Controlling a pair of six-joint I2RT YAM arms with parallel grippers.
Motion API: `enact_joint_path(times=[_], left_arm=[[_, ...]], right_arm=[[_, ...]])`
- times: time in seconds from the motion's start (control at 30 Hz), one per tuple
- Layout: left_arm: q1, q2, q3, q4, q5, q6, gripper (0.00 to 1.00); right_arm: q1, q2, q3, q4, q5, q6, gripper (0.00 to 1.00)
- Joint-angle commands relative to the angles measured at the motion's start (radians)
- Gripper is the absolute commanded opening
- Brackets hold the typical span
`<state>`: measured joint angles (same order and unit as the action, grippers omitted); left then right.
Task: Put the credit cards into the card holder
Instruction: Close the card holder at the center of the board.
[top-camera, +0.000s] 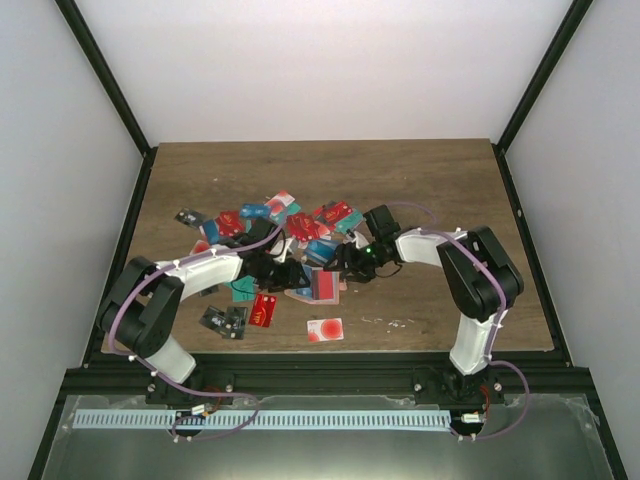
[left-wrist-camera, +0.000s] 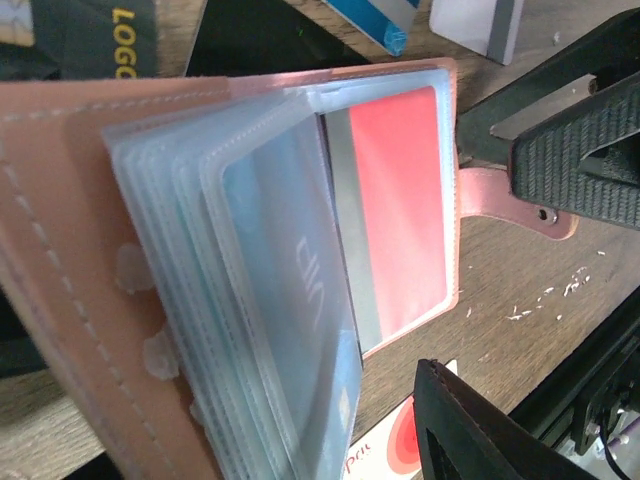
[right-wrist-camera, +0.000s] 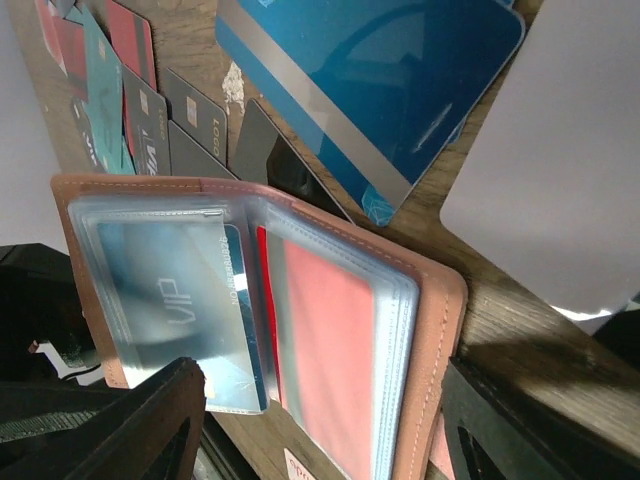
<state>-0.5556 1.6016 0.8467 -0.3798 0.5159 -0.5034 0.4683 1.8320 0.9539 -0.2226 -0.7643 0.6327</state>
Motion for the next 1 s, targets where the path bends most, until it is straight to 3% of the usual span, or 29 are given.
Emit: enact_joint_path(times=[0.0, 0.4, 0.97], left_arm=[[-0.004, -0.040, -0.011, -0.020, -0.028, -0.041, 0.51], [-0.013, -0.050, 0.108, -0.163, -0.086, -0.057, 0.52], [-0.071, 0.033, 0.222, -0.135, -0.038, -0.087, 0.51]], right_arm=[[0.004, 0.015, 0.043, -0.059, 0.036, -0.041, 0.67], [0.004, -0.021, 0.017, -0.050, 0.023, -0.016, 0.67], [0.004, -0.055, 0.007, -0.026, 0.023, 0.009, 0.67]])
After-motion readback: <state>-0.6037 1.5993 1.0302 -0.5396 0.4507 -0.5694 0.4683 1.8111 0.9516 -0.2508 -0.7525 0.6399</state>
